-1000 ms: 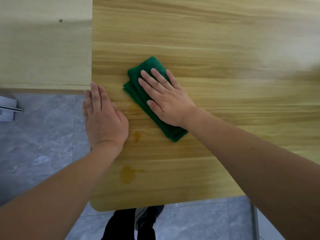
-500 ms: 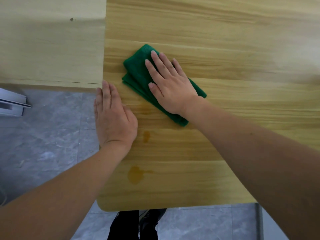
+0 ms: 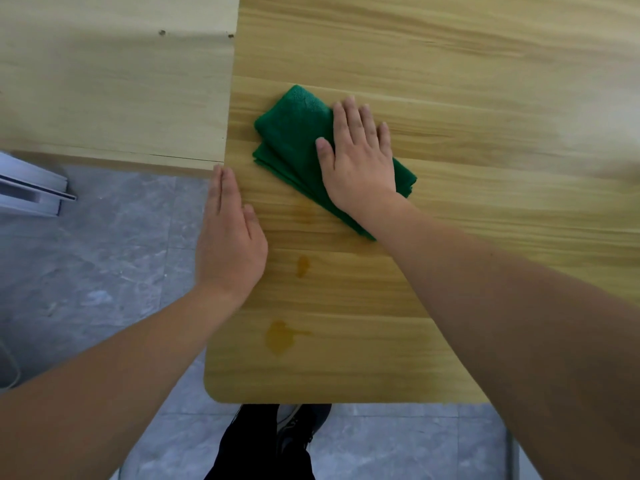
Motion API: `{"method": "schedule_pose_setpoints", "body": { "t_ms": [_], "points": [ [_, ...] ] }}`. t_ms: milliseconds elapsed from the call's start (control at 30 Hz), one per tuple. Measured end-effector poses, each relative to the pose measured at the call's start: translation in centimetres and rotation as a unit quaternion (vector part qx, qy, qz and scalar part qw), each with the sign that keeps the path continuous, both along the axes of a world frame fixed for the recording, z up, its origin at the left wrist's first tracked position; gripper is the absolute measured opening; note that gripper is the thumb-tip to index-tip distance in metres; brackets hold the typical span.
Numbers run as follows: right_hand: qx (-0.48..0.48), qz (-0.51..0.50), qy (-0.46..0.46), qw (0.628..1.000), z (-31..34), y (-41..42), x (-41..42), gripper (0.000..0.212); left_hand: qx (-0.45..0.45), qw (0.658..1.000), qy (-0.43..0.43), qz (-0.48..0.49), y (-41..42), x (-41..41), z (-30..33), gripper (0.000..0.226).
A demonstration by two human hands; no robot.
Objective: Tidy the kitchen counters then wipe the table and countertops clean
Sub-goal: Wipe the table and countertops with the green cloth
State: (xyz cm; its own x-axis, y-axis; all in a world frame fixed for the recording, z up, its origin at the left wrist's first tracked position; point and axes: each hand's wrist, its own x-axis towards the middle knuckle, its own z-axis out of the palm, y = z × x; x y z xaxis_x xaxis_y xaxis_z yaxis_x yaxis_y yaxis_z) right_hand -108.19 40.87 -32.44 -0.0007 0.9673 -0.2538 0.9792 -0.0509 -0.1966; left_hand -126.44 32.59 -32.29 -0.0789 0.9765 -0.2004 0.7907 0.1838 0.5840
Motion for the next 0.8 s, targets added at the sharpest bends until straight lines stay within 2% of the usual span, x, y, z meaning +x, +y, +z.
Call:
{"method": "schedule_pose_setpoints", "body": {
  "t_ms": [100, 167, 400, 633, 800],
  "points": [
    [0.008, 0.027, -0.007, 1.0, 0.0, 0.8, -0.1, 0.06, -0.063, 0.997, -0.028, 0.041, -2.0, -1.6, -0.2, 0.058],
    [0.007, 0.055, -0.01, 0.998, 0.1, 1.7, 0.0, 0.06, -0.074, 0.995, -0.039, 0.05, -3.2, -1.8, -0.4, 0.059],
    [0.025, 0.152, -0.046, 0.987, 0.3, 3.9, -1.0, 0.06, -0.041, 0.996, -0.038, 0.062, -3.3, -1.7, -1.1, 0.057],
    [0.022, 0.22, -0.021, 0.975, 0.5, 0.6, -2.0, 0.06, -0.035, 0.994, -0.068, 0.081, -3.5, -1.6, -0.9, 0.051],
    [0.022, 0.25, -0.017, 0.968, 0.4, -2.2, -2.0, 0.06, -0.001, 0.992, -0.08, 0.092, -3.5, -1.5, -0.6, 0.06]
  ]
}}
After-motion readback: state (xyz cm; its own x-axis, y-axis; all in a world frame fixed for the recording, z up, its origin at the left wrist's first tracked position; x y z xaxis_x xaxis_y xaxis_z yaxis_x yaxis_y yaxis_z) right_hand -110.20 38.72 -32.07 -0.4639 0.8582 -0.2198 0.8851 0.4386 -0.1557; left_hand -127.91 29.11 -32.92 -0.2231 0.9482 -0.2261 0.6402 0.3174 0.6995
